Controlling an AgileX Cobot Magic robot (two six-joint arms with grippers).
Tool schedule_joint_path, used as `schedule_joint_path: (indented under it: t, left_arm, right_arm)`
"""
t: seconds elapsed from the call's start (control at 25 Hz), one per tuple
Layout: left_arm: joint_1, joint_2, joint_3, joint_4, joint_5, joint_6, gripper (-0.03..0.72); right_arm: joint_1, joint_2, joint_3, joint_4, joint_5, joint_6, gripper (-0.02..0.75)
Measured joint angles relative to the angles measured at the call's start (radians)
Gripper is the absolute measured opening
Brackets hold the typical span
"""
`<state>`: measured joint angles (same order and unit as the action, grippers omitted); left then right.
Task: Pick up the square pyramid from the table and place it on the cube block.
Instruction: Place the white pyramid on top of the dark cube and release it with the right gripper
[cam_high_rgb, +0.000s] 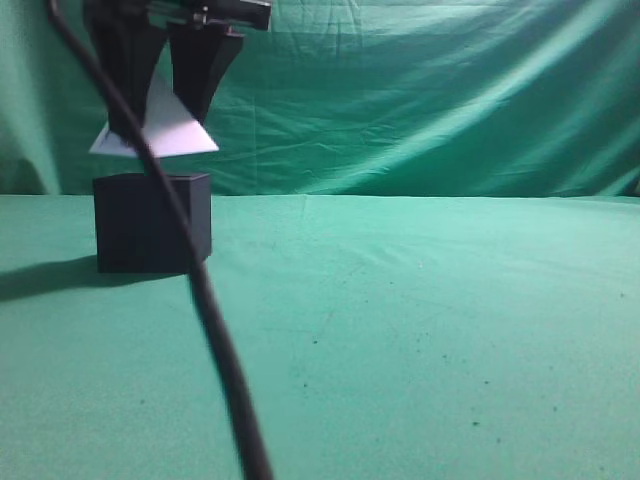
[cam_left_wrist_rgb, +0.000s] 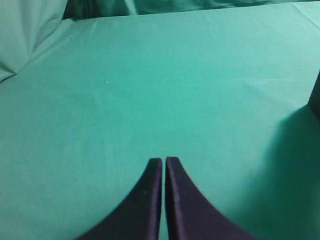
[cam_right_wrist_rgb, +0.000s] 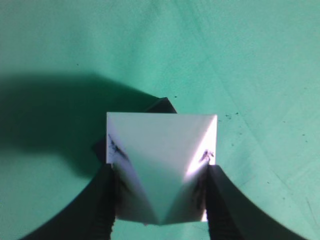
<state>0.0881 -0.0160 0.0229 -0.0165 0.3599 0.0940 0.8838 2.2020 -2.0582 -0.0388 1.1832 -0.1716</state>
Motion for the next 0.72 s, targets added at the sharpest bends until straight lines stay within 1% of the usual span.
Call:
schedule_joint_path:
  t: [0.6, 0.72]
  left_arm:
    - [0.0, 0.0, 0.0, 0.0, -0.001, 0.0, 0.0]
    - [0.0, 0.0, 0.0, 0.0, -0.001, 0.0, 0.0]
  right_arm:
    - [0.0, 0.032, -0.007, 0.0, -0.01, 0.002, 0.336]
    - [0.0, 0.03, -0.007, 0.012, -0.01, 0.002, 0.453]
